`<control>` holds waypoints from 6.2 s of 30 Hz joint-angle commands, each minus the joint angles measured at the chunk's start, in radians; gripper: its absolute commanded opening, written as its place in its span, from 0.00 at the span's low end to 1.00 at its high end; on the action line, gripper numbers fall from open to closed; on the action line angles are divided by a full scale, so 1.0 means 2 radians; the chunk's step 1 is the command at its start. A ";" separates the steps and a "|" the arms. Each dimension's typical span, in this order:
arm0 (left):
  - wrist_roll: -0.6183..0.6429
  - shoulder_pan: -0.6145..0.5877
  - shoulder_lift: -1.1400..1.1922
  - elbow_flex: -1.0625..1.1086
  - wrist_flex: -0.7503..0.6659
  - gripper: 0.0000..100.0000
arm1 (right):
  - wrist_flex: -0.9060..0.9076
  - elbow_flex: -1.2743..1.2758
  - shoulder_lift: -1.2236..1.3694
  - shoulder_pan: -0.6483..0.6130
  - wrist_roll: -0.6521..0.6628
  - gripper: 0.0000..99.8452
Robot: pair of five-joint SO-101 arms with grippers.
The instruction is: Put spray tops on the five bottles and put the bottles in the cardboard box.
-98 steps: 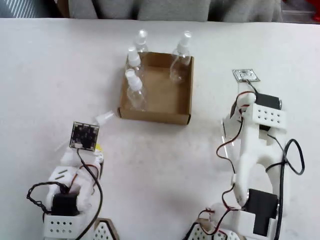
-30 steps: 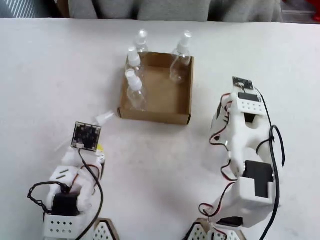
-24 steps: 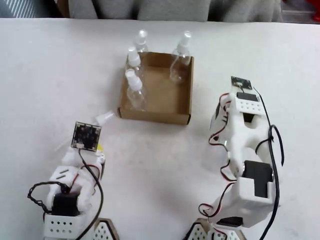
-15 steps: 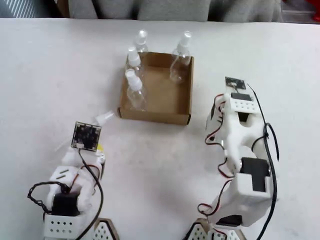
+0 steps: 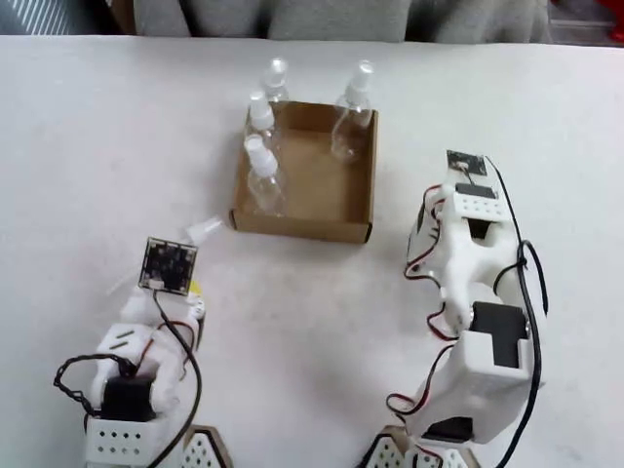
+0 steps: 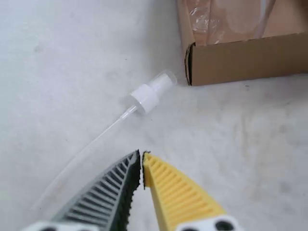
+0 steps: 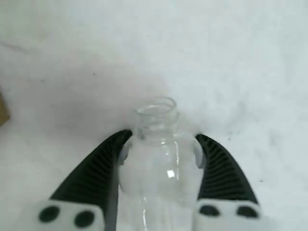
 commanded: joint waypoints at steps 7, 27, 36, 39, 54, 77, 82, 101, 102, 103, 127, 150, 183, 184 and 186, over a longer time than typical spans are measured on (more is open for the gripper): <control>-0.005 0.005 -0.003 -0.002 -0.012 0.02 | 0.027 -0.017 -0.044 0.010 0.001 0.02; -0.031 -0.141 0.026 -0.172 0.003 0.03 | 0.005 0.049 -0.064 0.072 0.002 0.02; -0.043 -0.043 0.332 -0.443 0.147 0.03 | -0.001 0.051 -0.063 0.085 0.002 0.02; -0.044 -0.028 0.438 -0.514 0.170 0.03 | -0.002 0.051 -0.062 0.085 0.002 0.02; -0.223 0.019 0.785 -0.697 0.176 0.09 | -0.013 0.054 -0.062 0.092 0.002 0.02; -0.289 0.014 1.091 -0.880 0.148 0.20 | -0.019 0.056 -0.062 0.092 0.002 0.02; -0.312 0.010 1.114 -0.890 0.157 0.20 | -0.019 0.056 -0.062 0.090 0.002 0.02; -0.348 -0.016 1.120 -0.888 0.176 0.20 | -0.019 0.056 -0.062 0.091 0.002 0.02; -0.348 -0.020 1.120 -0.888 0.176 0.20 | -0.019 0.056 -0.062 0.091 0.002 0.02; -0.347 -0.021 1.120 -0.888 0.176 0.20 | -0.019 0.056 -0.062 0.091 0.002 0.02; -0.348 -0.031 1.116 -0.840 0.130 0.20 | -0.019 0.056 -0.062 0.089 0.002 0.02; -0.274 -0.020 1.120 -0.834 0.104 0.17 | -0.019 0.056 -0.062 0.089 0.002 0.02; -0.158 -0.141 0.829 -0.809 0.196 0.02 | 0.038 -0.068 -0.067 0.089 -0.002 0.02; -0.152 -0.145 0.818 -0.801 0.193 0.02 | 0.056 -0.091 -0.068 0.089 -0.002 0.02; -0.143 -0.149 0.799 -0.786 0.193 0.02 | 0.103 -0.149 -0.068 0.089 -0.002 0.02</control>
